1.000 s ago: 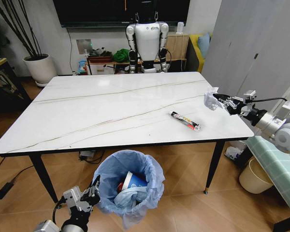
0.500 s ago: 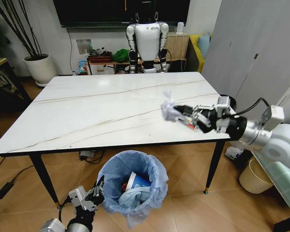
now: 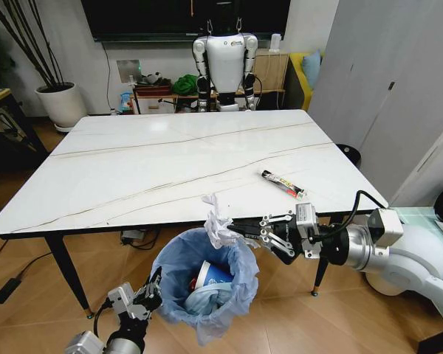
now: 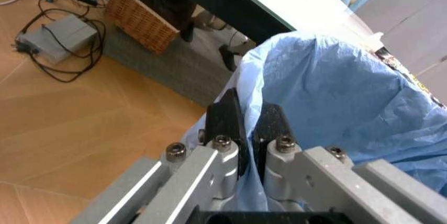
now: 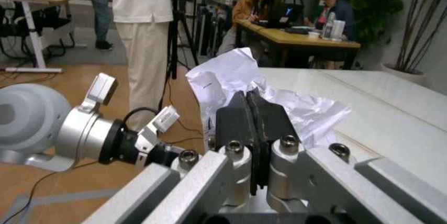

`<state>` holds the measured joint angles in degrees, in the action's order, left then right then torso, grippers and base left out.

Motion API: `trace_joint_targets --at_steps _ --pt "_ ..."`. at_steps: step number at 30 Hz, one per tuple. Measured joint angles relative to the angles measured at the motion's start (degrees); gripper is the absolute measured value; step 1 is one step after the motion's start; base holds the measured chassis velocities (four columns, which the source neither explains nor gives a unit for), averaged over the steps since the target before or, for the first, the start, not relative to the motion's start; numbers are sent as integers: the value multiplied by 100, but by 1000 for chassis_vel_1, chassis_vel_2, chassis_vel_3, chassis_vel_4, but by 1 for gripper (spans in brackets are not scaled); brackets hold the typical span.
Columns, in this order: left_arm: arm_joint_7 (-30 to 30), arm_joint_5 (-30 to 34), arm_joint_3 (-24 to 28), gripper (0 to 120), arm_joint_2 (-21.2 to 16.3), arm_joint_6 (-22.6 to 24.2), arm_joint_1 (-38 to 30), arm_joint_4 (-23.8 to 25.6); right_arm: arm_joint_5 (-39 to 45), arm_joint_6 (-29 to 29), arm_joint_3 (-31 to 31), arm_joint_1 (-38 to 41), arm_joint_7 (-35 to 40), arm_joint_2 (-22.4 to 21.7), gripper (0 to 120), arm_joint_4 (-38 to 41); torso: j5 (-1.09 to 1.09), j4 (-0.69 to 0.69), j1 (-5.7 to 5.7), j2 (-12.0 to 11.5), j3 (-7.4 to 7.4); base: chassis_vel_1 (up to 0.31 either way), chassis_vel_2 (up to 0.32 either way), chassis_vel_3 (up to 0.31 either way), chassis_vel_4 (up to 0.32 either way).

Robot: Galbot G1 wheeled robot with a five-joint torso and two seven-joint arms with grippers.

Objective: Pick up the trash bin and place the trash from the table into it.

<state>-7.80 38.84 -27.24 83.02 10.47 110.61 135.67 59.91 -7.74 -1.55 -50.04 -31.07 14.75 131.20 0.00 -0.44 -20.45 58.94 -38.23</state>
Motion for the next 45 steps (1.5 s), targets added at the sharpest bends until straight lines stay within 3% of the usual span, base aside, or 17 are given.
trace_joint_targets --at_steps 25,29,30,32,34,39,44,45 --pt "0 -39 20 0 85 26 -13 -22 -340 -39 -654 124 -89 541 0 -34 0 0 0 0 0 0 0 0 0" --pt "0 -45 19 0 93 27 -9 -14 -349 -39 -680 133 -89 567 11 -49 0 0 0 0 0 0 0 0 0" --pt "1 -46 20 0 100 27 -7 -11 -351 -39 -691 139 -89 580 20 -61 0 0 0 0 0 0 0 0 0" --pt "2 -47 20 0 102 27 -6 -11 -352 -39 -699 140 -88 585 22 -64 0 1 0 0 0 0 0 0 0" --pt "4 -49 24 0 112 27 -4 -7 -371 -40 -730 141 -77 612 34 -103 0 0 0 0 0 0 0 0 0" --pt "5 -51 25 0 109 28 18 1 -371 -42 -663 139 118 684 48 -206 0 0 0 0 0 0 0 0 0" --pt "19 -84 21 0 91 28 118 50 -288 79 -289 151 846 957 65 -659 0 0 0 0 0 0 0 0 0" --pt "33 -104 17 0 81 27 162 72 -287 119 -152 156 1252 1064 73 -886 1 1 0 0 0 0 0 0 0"
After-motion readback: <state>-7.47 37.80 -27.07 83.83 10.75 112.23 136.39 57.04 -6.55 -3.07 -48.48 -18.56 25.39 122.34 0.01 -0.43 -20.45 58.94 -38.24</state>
